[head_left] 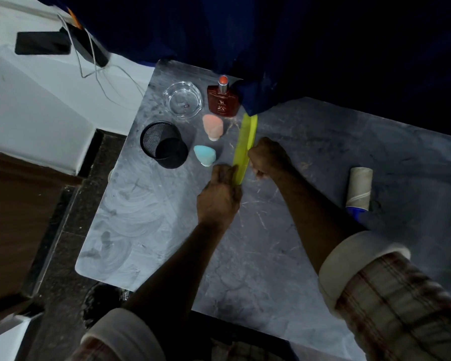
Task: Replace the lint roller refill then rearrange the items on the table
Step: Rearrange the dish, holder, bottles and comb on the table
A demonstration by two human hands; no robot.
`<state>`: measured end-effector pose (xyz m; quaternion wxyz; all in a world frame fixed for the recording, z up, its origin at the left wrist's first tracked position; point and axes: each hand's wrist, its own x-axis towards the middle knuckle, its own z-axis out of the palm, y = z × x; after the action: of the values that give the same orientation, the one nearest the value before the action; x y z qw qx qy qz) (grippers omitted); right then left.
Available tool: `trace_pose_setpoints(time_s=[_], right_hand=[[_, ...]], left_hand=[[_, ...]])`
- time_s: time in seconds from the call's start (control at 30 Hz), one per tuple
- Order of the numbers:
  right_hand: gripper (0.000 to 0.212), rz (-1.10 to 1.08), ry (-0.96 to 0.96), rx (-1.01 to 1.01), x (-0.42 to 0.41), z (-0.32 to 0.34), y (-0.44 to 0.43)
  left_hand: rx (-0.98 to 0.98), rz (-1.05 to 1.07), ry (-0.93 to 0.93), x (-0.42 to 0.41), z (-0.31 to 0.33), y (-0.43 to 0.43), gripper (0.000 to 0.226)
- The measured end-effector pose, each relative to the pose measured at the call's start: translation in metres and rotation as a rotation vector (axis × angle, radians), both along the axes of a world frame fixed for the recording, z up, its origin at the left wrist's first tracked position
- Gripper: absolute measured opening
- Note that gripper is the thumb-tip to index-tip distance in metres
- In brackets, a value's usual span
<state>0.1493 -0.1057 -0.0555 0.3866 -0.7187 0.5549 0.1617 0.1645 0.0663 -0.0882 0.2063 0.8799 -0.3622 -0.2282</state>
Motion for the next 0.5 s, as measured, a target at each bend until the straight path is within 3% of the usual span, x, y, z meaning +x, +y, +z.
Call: trace_pose_setpoints(time_s=[0.3, 0.4, 0.5], right_hand=[[0.040, 0.061, -0.066, -0.055, -0.013, 0.000, 0.003], [0.048, 0.138, -0.061, -0.234, -0.037, 0.009, 0.010], [0.035, 0.032, -0.173, -0.446, -0.099, 0.034, 0.021]], left_hand=[[-0.025, 0.036, -0.008, -0.002, -0.004, -0.001, 0.050], [-0.088, 0.058, -0.025, -0.004, -0.005, 0.002, 0.048], [-0.180, 0.083, -0.029, -0.011, 0.001, 0.006, 0.047]])
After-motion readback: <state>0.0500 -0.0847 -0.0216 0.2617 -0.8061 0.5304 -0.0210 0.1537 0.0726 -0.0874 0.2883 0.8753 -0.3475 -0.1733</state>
